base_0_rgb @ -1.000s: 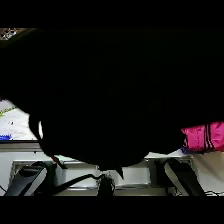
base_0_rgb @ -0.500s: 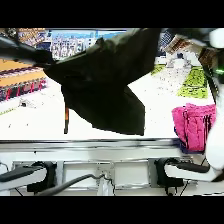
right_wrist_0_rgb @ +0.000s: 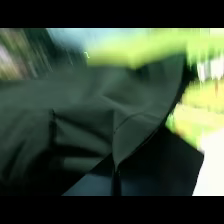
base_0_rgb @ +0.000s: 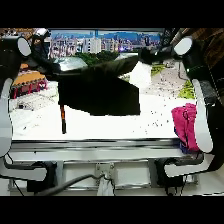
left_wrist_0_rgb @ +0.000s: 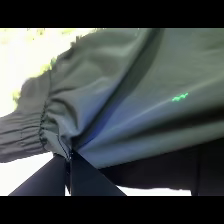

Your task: Fold the clothes and pants, and hang the long-sleeved shirts on hangers.

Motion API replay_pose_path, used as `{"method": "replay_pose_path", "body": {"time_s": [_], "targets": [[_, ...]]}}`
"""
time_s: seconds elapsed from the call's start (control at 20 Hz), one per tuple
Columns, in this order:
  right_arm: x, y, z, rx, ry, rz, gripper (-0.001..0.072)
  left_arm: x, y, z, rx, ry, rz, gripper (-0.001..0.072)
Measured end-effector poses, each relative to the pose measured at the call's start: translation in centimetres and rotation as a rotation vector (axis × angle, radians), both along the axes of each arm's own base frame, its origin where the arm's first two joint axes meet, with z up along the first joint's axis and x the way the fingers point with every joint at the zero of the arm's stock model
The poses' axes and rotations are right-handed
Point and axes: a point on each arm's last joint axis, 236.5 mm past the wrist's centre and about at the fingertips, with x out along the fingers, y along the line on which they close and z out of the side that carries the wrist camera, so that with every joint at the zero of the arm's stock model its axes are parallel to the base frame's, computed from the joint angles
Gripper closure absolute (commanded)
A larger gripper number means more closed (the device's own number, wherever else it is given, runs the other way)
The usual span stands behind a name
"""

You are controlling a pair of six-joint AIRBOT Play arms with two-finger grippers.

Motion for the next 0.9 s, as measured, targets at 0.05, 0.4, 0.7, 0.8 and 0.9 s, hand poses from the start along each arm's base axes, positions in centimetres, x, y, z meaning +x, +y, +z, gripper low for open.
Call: {"method": "replay_pose_path", "body": {"time_s": [0.05, 0.4, 0.7, 0.8, 0.9], "targets": [[-1.6, -0.3, -1.5, -0.028, 0.052, 0.013, 0.0698, -1.1, -0.2, -0.8, 0.001, 0.028, -0.001, 0.0708], [-14.7, -2.8, -11.6, -0.150, 0.340, 0.057, 0.0527, -11.3, -2.8, -8.4, 0.020, 0.213, -0.061, 0.0650], [-21.7, -3.0, -15.2, -0.172, 0.472, 0.146, 0.0313, -15.6, -3.6, -10.4, -0.003, 0.296, -0.067, 0.0543], [-21.6, -4.0, -14.5, -0.180, 0.441, 0.120, 0.0305, -15.7, -3.3, -9.0, -0.013, 0.264, -0.057, 0.0543], [-19.7, -5.9, -13.8, -0.158, 0.377, 0.004, 0.0263, -15.0, -2.9, -6.6, -0.042, 0.178, -0.019, 0.0508]]}}
